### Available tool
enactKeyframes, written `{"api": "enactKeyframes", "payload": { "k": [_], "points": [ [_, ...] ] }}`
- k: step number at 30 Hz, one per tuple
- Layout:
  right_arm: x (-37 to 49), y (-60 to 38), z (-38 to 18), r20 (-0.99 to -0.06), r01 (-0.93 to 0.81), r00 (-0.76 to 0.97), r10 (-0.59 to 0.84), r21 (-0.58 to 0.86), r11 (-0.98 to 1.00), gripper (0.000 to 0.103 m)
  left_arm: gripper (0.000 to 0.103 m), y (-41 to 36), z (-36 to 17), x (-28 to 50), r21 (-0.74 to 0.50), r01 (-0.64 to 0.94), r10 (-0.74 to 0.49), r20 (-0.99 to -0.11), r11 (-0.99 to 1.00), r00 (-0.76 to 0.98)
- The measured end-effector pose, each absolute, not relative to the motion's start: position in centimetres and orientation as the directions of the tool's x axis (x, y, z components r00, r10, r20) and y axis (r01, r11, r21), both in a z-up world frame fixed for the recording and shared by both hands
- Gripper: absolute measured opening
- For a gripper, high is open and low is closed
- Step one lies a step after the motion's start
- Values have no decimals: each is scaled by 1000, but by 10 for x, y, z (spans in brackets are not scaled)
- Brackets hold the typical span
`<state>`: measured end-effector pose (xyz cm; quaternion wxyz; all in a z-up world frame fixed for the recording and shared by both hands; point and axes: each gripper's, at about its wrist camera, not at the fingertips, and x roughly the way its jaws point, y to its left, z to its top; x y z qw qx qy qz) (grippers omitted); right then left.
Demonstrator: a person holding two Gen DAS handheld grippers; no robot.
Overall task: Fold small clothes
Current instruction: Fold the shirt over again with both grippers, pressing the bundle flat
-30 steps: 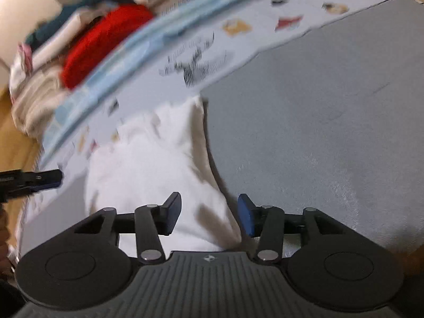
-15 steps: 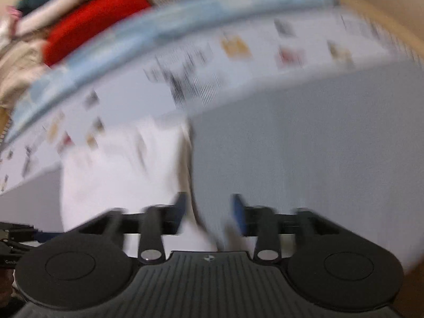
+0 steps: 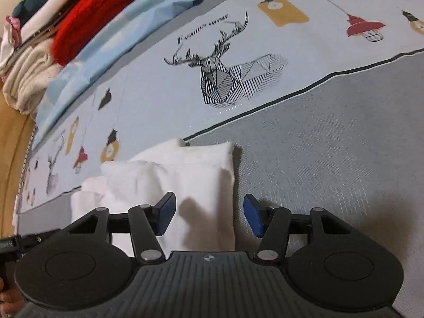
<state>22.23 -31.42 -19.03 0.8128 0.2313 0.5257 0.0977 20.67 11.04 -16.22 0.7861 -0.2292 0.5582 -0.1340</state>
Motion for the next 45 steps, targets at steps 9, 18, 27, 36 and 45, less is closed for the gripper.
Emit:
{"api": "enactKeyframes", "payload": {
  "k": [9, 18, 27, 36, 45],
  "points": [
    [213, -309, -166, -709, 21, 593, 381, 487, 873, 6, 7, 103, -188, 235, -496, -68, -444, -824, 866, 353],
    [207, -333, -161, -753, 119, 604, 262, 411, 904, 18, 56, 112, -163, 227, -512, -83, -441, -803, 855, 401],
    [187, -304, -188, -831, -94, 364, 420, 416, 904, 70, 79, 92, -179, 209, -473, 31, -463, -846, 881, 263],
    [188, -286, -186, -809, -99, 371, 456, 454, 886, 24, 42, 66, -183, 215, -418, 83, -423, -859, 905, 290],
    [206, -238, -151, -656, -212, 602, 454, 417, 884, 15, 33, 88, -122, 233, -226, 138, -262, -743, 964, 615]
  ]
}}
